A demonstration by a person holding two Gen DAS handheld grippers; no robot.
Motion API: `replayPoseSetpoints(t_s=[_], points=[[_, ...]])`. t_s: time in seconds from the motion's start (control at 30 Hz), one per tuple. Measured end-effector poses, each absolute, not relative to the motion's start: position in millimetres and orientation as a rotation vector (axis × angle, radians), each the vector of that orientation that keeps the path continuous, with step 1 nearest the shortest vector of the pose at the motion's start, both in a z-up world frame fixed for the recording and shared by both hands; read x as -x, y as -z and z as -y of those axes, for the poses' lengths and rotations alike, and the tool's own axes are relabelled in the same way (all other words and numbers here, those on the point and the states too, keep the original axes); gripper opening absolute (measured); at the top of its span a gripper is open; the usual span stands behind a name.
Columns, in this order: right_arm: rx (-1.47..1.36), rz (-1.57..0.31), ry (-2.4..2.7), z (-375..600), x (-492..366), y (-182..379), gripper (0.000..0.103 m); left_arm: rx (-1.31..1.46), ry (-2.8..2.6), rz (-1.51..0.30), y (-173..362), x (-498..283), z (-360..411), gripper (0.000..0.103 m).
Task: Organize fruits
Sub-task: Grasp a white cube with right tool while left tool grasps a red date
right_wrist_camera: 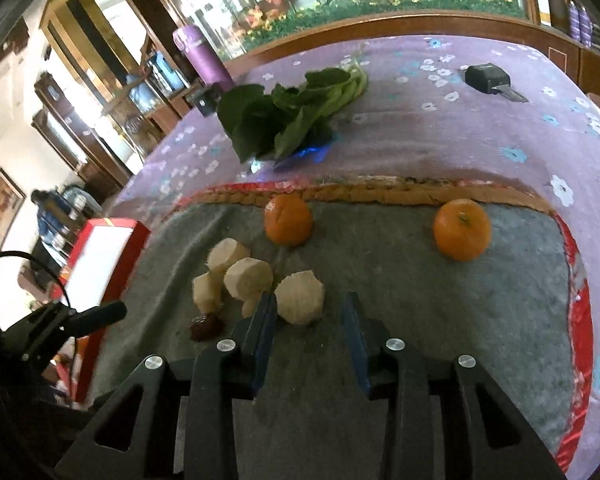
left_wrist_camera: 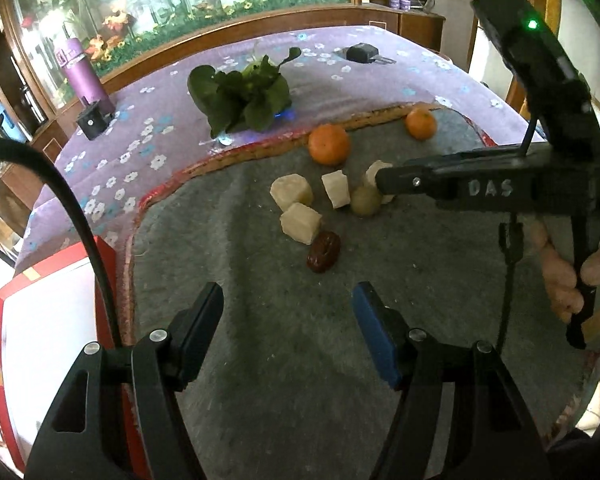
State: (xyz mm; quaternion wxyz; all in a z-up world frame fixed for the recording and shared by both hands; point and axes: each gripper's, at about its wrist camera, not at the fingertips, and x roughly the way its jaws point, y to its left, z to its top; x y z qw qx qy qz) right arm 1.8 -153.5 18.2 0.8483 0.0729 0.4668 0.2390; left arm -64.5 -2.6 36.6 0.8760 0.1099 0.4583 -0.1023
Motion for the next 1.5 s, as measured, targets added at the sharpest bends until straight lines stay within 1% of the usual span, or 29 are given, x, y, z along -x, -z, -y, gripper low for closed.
replayPoseSetpoints(t_s=[0.13, 0.27, 0.4, 0.43, 0.47, 0.53, 0.6, 0.73, 0.8, 0.93, 1.13, 1.5], points=[[-0.115, -0.971, -0.517, 150, 2, -17, 0.037, -0.212, 0.226, -0.969, -33, 58, 2, 0.066], [-0.098, -0.987, -0.549, 145, 3, -14, 0.041, -0.209, 0.235, -0.977, -29, 52, 5, 0.066], [-0.065, -0.964, -0.550, 136, 5, -14, 0.042, -0.212, 0.262, -0.983, -25, 46, 10, 0.066], [-0.064, -0.961, -0.553, 136, 5, -14, 0.042, -0.210, 0.267, -0.985, -24, 45, 10, 0.066], [-0.051, -0.954, -0.555, 135, 5, -14, 0.038, -0.208, 0.271, -0.986, -24, 43, 11, 0.065], [-0.041, -0.942, -0.560, 133, 7, -14, 0.033, -0.206, 0.279, -0.986, -22, 42, 11, 0.061], [-0.049, -0.944, -0.582, 132, 7, -14, 0.022, -0.202, 0.285, -0.990, -21, 39, 11, 0.051], [-0.086, -0.954, -0.597, 136, 6, -15, 0.022, -0.200, 0.304, -0.993, -18, 38, 11, 0.039], [-0.112, -0.964, -0.604, 140, 5, -14, 0.022, -0.196, 0.319, -1.003, -16, 36, 12, 0.026], [-0.155, -0.969, -0.595, 149, 4, -15, 0.022, -0.202, 0.340, -0.998, -16, 37, 17, 0.017], [-0.191, -0.981, -0.593, 157, 2, -12, 0.022, -0.172, 0.342, -0.988, -16, 38, 17, 0.016], [-0.201, -0.914, -0.594, 159, 8, -20, 0.022, -0.129, 0.246, -0.921, -33, 62, -7, 0.016]])
